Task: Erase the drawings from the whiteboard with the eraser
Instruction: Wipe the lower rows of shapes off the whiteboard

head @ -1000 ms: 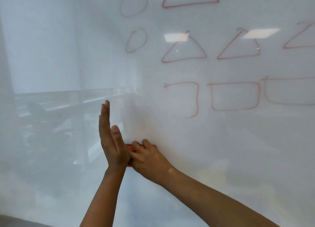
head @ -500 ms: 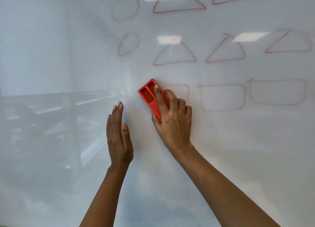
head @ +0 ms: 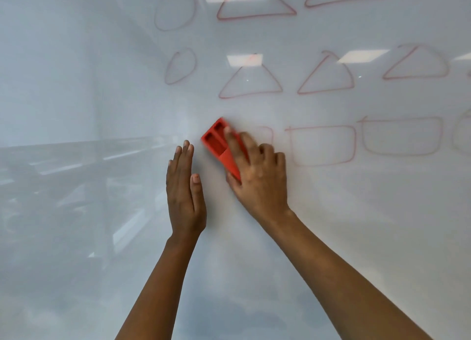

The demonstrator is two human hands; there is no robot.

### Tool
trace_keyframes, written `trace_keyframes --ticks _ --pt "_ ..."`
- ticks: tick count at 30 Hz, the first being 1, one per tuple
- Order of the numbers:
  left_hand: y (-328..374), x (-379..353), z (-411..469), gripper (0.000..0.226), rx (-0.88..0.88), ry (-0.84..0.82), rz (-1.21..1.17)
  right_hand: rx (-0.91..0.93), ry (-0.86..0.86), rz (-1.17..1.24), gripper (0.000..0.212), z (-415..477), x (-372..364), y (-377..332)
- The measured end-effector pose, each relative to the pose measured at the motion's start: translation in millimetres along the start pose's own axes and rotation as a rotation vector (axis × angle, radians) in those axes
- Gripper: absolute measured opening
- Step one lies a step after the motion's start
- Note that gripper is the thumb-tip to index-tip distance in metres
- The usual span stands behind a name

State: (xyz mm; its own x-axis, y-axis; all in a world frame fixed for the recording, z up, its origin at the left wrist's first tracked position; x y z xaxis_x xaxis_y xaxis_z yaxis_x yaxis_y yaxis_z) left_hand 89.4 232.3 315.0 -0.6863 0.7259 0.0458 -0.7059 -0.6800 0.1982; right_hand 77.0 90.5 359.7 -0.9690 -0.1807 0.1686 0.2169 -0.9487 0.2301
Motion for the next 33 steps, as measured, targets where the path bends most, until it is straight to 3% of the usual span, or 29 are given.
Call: trace_keyframes --ticks 3,5,7,10,12,14,18,21,26,28,30,33 --pt "2 -2 5 0.047 -0.005 -0.006 -0.003 0.302 -0.076 -0.029 0.068 -23 -5 -7" --pt "4 -4 8 0.047 -0.016 -0.018 0.011 0.341 -0.073 -0.046 0.067 -29 -4 6" --pt "6 -7 13 0.048 -0.035 -0.034 0.053 0.197 -0.027 -0.045 0.07 -19 2 29" --pt "8 -13 21 0.048 -0.049 -0.045 0.135 -0.168 0.062 -0.002 0.068 5 13 58" --pt "8 -18 24 0.049 -0.043 -0.058 0.186 -0.256 0.077 -0.001 0.067 9 13 55" --pt "6 -23 23 0.05 -0.038 -0.074 0.25 -0.179 0.06 -0.014 0.068 2 8 42" --pt "2 -26 20 0.05 -0.05 -0.073 0.361 0.17 -0.033 -0.026 0.069 -29 1 20" --pt "0 -28 20 0.05 -0.06 -0.064 0.393 0.244 -0.042 -0.029 0.069 -33 3 35" --pt "1 -29 20 0.051 -0.063 -0.05 0.42 -0.206 0.1 0.004 0.063 -1 19 83" --pt "1 -29 19 0.051 -0.063 -0.052 0.428 -0.291 0.101 0.001 0.065 2 17 76" --pt "1 -29 19 0.051 -0.058 -0.061 0.43 -0.213 0.058 -0.01 0.068 -5 11 58" --pt "1 -28 20 0.051 -0.052 -0.071 0.415 0.068 -0.018 -0.043 0.069 -34 2 36"
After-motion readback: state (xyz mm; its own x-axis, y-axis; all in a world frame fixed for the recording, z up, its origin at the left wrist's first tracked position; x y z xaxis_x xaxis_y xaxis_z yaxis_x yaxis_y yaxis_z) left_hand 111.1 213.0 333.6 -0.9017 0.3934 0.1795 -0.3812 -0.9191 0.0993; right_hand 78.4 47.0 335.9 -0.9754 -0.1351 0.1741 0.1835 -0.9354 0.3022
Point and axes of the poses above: each hand's wrist, its own z-axis towards the middle knuckle, its own x-axis out of the back of the hand, y = z × x, the point moved 5 cm from there along z, towards the middle knuckle, and after that the axes turned 7 degrees about -y, right-handed, at the moved point
